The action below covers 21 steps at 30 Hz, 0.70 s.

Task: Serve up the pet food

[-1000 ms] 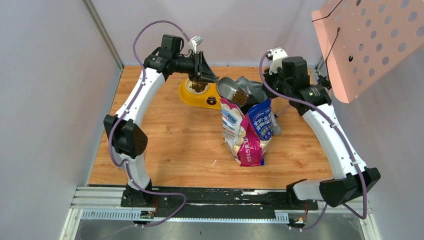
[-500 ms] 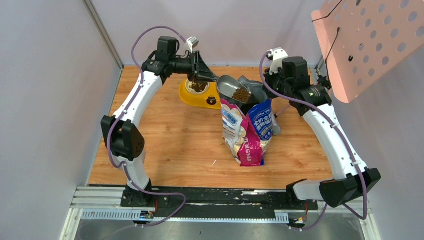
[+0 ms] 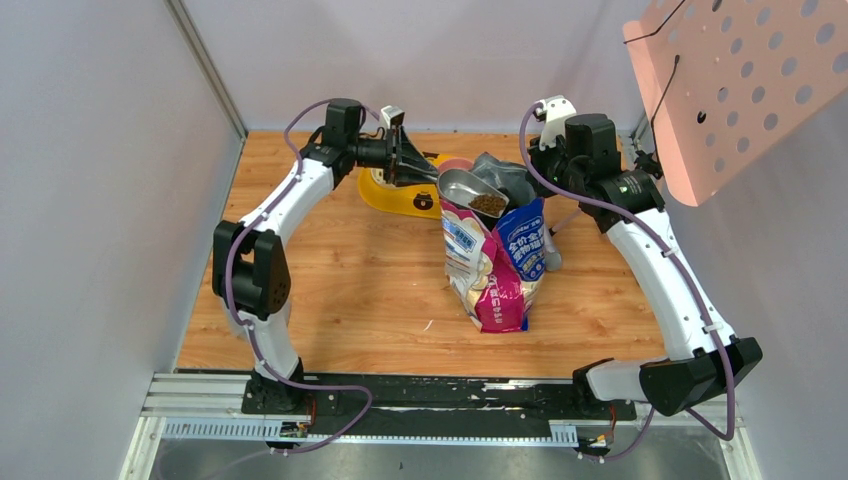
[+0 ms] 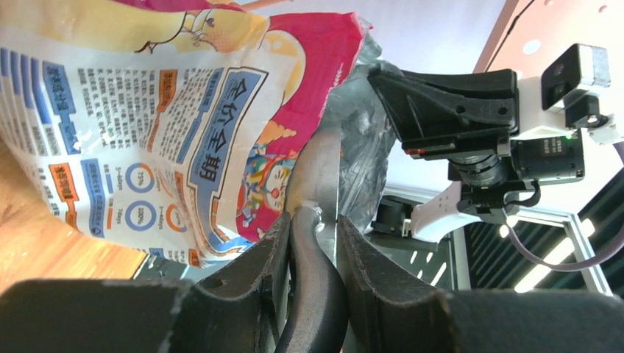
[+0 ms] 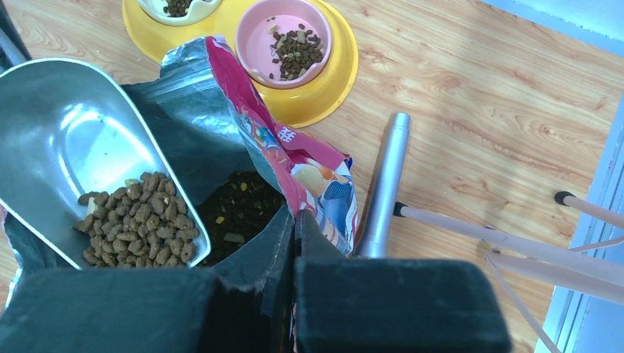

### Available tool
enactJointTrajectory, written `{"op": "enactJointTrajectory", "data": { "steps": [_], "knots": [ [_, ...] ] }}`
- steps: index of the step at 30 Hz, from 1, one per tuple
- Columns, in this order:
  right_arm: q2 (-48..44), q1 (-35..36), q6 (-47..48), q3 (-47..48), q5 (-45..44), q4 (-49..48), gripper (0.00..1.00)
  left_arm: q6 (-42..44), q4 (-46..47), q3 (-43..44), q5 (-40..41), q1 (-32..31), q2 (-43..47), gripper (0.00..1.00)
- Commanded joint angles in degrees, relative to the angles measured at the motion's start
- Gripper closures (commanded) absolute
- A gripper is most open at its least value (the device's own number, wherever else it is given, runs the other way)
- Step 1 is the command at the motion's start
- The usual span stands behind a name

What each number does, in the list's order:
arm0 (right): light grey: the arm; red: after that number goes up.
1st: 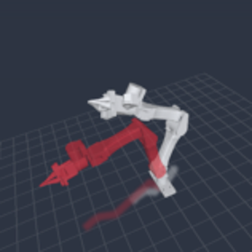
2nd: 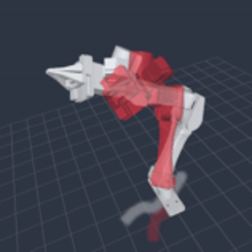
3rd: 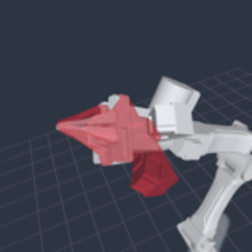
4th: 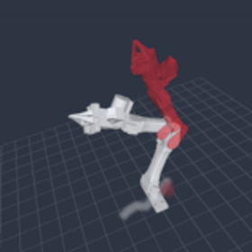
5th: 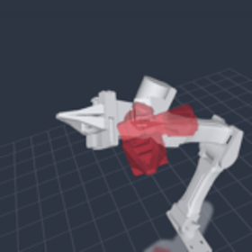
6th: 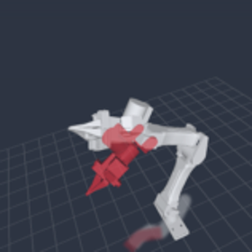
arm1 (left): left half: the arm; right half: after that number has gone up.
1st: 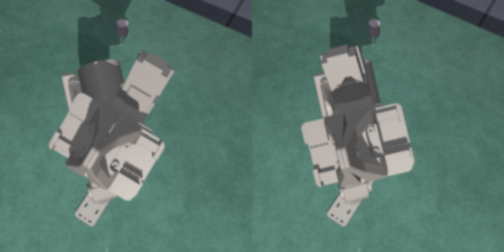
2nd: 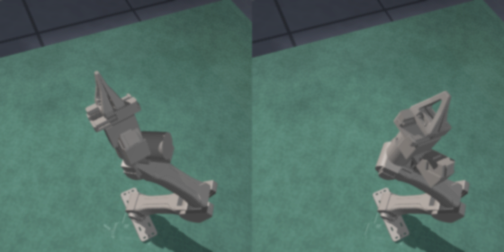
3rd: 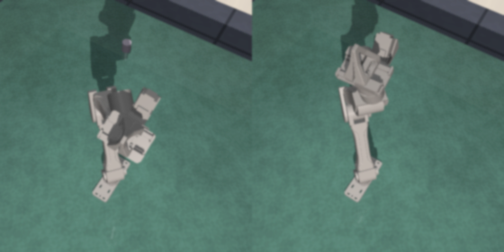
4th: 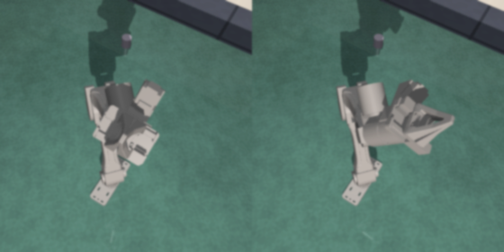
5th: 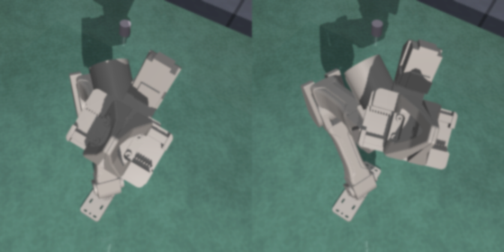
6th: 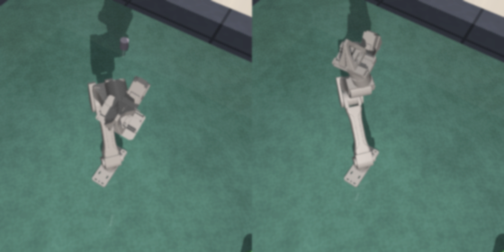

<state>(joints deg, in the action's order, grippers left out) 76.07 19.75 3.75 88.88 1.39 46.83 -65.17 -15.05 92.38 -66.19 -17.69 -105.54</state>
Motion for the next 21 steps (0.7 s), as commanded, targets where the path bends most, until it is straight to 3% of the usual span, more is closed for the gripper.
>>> {"op": "enactJointTrajectory", "data": {
  "steps": [1, 11, 16, 21],
  "knots": [
    [-1.85, -0.14, 0.77, 0.03, -0.34, -6.48, 1.00, -2.81, 2.89, 7.74, -4.30, -2.48, -4.46, 1.00],
    [-2.94, -0.12, 1.87, -0.52, -0.80, -6.31, 1.00, -4.96, 3.73, 5.19, -7.45, 2.47, -4.31, 1.00],
    [-2.43, -0.15, 1.88, -0.05, -0.66, -6.30, 1.00, -5.03, 2.25, 7.95, -8.51, 3.71, -3.98, 1.00],
    [-1.73, -0.09, 1.76, -0.68, -0.10, -6.57, 1.00, -7.21, 5.86, 6.82, -8.77, 1.60, -3.85, 1.00]
  ]
}}
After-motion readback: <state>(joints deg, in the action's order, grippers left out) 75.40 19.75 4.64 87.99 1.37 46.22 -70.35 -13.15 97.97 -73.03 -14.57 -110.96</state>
